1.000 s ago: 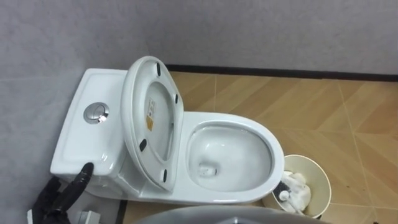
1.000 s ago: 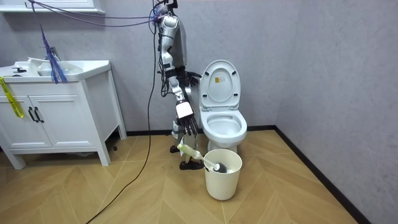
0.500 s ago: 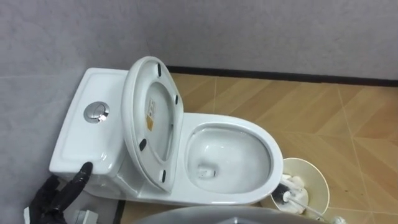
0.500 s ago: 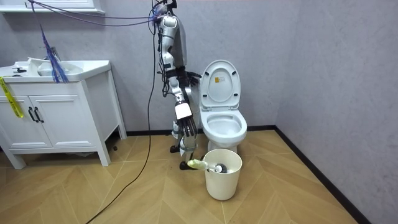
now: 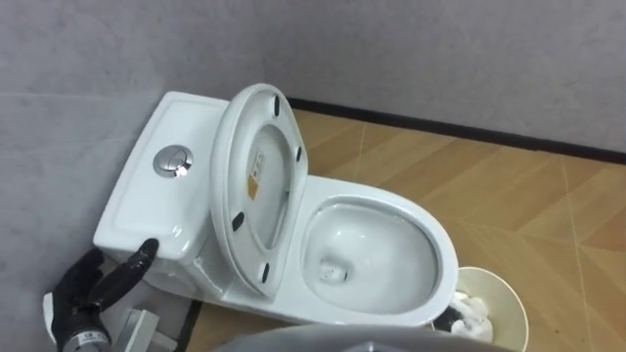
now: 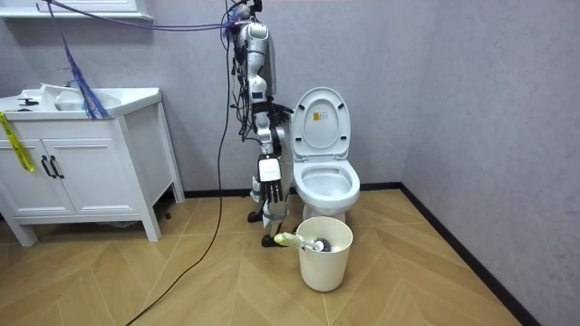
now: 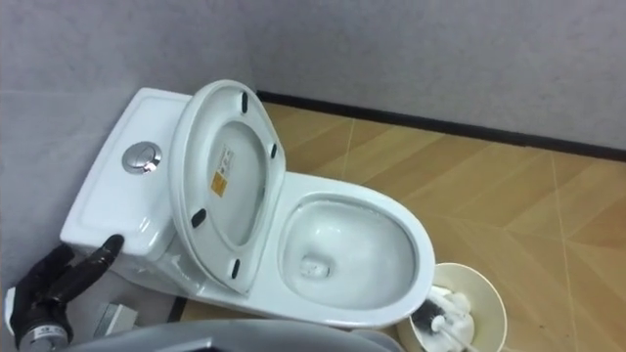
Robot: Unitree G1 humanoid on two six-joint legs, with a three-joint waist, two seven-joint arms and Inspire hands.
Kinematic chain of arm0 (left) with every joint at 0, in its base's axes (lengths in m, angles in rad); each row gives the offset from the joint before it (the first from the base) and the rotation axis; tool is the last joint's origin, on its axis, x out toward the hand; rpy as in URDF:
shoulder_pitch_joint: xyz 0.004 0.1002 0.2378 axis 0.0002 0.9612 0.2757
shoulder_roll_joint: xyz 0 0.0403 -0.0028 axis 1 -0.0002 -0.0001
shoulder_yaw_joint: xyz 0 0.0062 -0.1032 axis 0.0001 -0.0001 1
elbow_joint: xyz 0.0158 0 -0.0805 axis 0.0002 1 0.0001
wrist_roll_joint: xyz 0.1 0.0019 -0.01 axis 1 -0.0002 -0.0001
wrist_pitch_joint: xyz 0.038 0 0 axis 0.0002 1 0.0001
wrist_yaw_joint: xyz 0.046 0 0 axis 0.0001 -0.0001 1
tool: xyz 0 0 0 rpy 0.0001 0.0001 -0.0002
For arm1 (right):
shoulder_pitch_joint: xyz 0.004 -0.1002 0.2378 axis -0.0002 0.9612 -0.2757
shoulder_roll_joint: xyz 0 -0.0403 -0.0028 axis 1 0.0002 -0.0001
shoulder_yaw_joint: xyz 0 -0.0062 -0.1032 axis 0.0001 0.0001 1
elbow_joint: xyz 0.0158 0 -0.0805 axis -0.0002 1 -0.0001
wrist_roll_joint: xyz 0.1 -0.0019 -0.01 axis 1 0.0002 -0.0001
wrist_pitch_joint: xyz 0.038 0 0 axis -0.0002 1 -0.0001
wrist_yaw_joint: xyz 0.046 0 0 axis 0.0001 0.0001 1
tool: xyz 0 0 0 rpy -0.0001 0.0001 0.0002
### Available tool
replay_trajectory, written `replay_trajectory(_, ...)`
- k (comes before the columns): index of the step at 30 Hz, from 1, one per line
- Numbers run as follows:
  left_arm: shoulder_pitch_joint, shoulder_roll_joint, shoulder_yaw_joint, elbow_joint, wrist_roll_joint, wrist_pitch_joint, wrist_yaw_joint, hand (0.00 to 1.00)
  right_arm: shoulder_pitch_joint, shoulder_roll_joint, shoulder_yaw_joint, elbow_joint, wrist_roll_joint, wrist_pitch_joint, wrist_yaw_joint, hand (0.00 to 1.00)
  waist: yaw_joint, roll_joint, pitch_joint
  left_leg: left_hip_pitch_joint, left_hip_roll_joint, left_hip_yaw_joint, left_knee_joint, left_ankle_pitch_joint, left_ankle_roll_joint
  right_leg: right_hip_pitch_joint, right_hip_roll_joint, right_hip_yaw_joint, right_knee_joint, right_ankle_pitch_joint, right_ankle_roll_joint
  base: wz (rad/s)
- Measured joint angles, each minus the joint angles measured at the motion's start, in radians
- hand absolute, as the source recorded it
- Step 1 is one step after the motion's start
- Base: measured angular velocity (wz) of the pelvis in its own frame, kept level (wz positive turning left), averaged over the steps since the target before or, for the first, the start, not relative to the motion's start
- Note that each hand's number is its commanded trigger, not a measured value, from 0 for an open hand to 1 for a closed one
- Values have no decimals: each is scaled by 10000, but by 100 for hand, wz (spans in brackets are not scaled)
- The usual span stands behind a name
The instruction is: Brush toilet
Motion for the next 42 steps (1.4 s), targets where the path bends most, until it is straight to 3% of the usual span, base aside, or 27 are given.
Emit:
replay_trajectory(5,-54,-52,14,6,-34,0,10,0,-169,-23,-49,6,99,201,315,0,-85,8,5,-32,10,-2,-6,1,-6,20,-88,-196,29,-38,-11,10)
replay_trajectory(8,-157,-336,210,5,-142,0,26,0,-179,-51,-509,10,142,322,360,0,-79,66,35,-27,8,-29,-5,4,-10,97,-129,-310,8,-23,-39,10)
replay_trajectory(11,-157,-375,212,6,-696,0,43,0,-168,-109,-683,13,600,361,352,0,170,119,51,-20,21,-56,-2,3,-7,122,-117,-370,28,-13,-119,-7)
replay_trajectory(14,-159,-527,423,-3,-1285,153,462,0,-130,-329,-1070,7,1030,359,301,0,309,234,10,-17,19,-69,-10,11,-21,138,-117,-384,6,-22,-132,-2)
replay_trajectory(15,-154,-534,521,-12,-1416,428,756,0,-28,-424,-1245,8,1284,359,296,0,459,294,-23,-7,17,-71,-9,38,-61,138,-103,-392,3,-21,-133,0)
replay_trajectory(17,-149,-574,875,253,-1453,1409,1645,0,129,-539,-1589,-13,1542,364,294,0,572,364,-77,23,15,-100,-6,88,10,146,-83,-406,-4,-43,-138,-3)
replay_trajectory(19,-139,-580,1590,1015,-1933,2038,2300,0,267,-602,-1674,-46,1773,406,294,0,642,379,-81,26,19,-116,-10,81,19,146,-74,-409,-11,-90,-134,-2)
replay_trajectory(21,29,-575,2475,1701,-2717,2384,2881,0,376,-645,-1802,-43,1742,557,287,0,742,385,-83,15,-1,-138,-27,78,25,120,-105,-452,-19,-126,-105,9)
replay_trajectory(24,883,-524,3536,2143,-4247,2739,3770,0,373,-645,-1871,-15,1724,851,338,0,740,413,-86,25,-16,-250,-18,-35,73,146,-149,-578,17,-255,-59,15)
replay_trajectory(26,1270,-386,3691,2723,-4860,2800,4031,0,282,-643,-1871,11,1597,977,384,0,723,403,-84,-11,-76,-423,13,-37,81,178,-235,-697,55,-328,-27,25)
replay_trajectory(29,1291,-261,3946,4263,-5102,2983,4026,0,46,-709,-1859,280,1141,1039,517,0,757,452,-63,47,-164,-463,117,-8,122,311,-310,-655,18,-399,73,17)
replay_trajectory(32,1156,-266,3816,5395,-4662,3607,3459,0,-82,-696,-1906,348,291,1070,821,0,631,451,-58,23,-215,-389,184,-7,135,339,-384,-675,-5,-403,127,6)
replay_trajectory(35,841,-245,3136,5922,-2876,3998,2593,0,-82,-688,-1858,444,-273,1335,1024,0,435,488,-37,120,-227,-342,114,-18,183,499,-416,-718,-5,-443,167,5)
replay_trajectory(38,376,-51,1881,5881,-597,4288,1730,0,-204,-686,-1619,434,-454,1556,1207,0,162,488,-33,158,-185,-305,-31,-37,211,513,-420,-788,47,-469,169,5)
replay_trajectory(41,-363,183,824,5522,1692,4588,1259,0,-395,-680,-1262,417,-440,1611,1321,0,-253,466,-5,179,-160,-279,-61,-27,188,472,-381,-791,121,-483,127,0)
replay_trajectory(42,-606,209,439,5024,2454,4772,1162,0,-522,-672,-1040,412,-423,1642,1360,0,-428,436,48,181,-151,-273,-49,-24,180,453,-384,-805,196,-527,102,-5)
